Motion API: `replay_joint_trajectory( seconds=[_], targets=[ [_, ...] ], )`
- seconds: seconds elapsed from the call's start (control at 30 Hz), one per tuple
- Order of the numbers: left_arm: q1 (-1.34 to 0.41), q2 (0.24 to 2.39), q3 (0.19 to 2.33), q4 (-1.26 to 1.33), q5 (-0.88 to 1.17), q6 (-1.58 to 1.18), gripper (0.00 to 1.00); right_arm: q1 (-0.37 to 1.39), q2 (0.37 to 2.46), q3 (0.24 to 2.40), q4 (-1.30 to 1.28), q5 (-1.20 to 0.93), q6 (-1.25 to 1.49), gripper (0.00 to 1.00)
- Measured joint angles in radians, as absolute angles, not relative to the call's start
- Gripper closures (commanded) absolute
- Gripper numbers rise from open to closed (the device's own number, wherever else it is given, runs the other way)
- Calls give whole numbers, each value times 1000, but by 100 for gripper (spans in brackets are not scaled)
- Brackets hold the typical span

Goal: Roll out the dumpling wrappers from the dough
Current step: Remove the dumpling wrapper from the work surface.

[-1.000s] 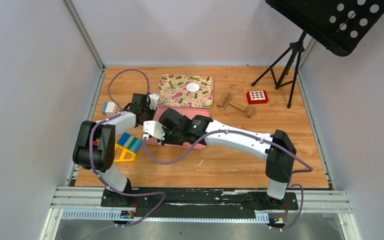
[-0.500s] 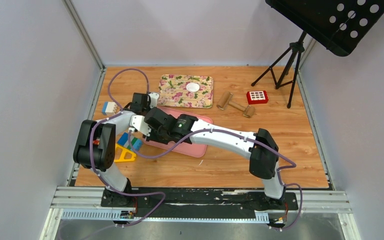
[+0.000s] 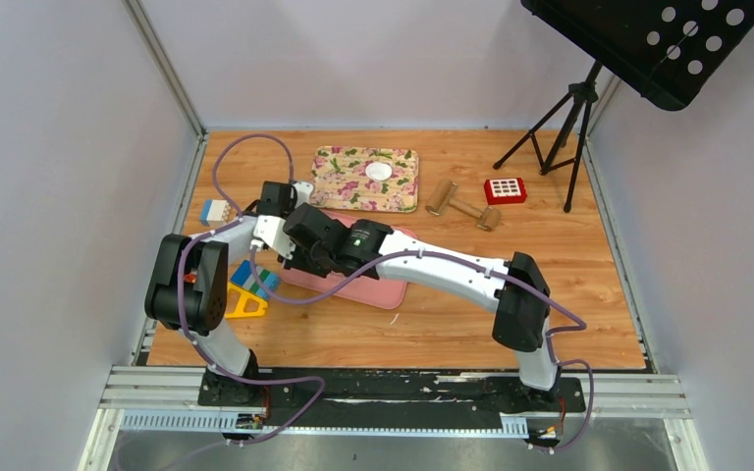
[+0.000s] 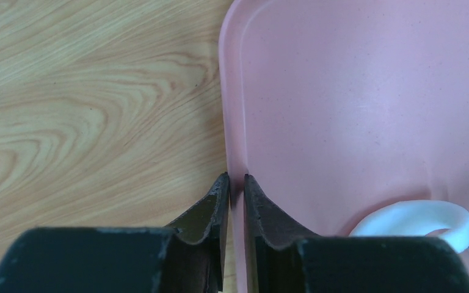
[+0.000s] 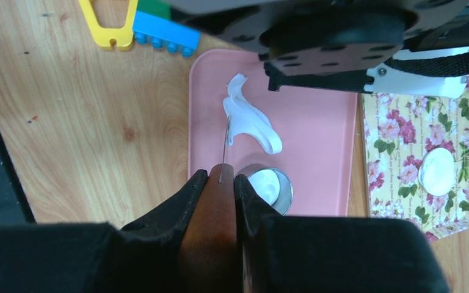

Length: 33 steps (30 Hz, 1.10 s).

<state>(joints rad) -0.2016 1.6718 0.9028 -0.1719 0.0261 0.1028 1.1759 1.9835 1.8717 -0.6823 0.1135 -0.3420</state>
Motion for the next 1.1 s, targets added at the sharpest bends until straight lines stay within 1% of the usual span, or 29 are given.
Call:
replay_joint_trajectory(
  seconds=[0.1, 0.23, 0.47, 0.57, 0.73, 0.9, 1.0, 1.07, 1.1],
  targets=[
    [-203, 1672, 905, -175, 25, 103, 76, 1176, 1957, 1850, -684, 99, -342, 100],
    [-205, 1672, 906, -177, 29, 102, 61, 1175, 1922, 1848, -683, 94, -343, 100],
    [-210, 1670, 907, -184, 68, 95, 42, 1157, 1868, 1848, -684, 4, -324, 100],
    [-208, 1664, 907, -200, 79, 96, 39, 1148, 1860, 1848, -683, -29, -310, 100],
    [-177, 1658, 916, -222, 115, 95, 39, 1119, 1859, 1848, -688, -90, -250, 100],
    [-151, 1658, 926, -225, 132, 92, 41, 1052, 1859, 1848, -692, -145, -147, 100],
    [-150, 1665, 933, -236, 134, 87, 45, 1003, 1858, 1847, -691, -186, -105, 100],
    [-150, 1688, 955, -249, 133, 81, 51, 974, 1845, 1834, -690, -221, -97, 100],
    [-150, 1701, 967, -252, 130, 77, 56, 959, 1830, 1819, -691, -238, -96, 100]
  ],
)
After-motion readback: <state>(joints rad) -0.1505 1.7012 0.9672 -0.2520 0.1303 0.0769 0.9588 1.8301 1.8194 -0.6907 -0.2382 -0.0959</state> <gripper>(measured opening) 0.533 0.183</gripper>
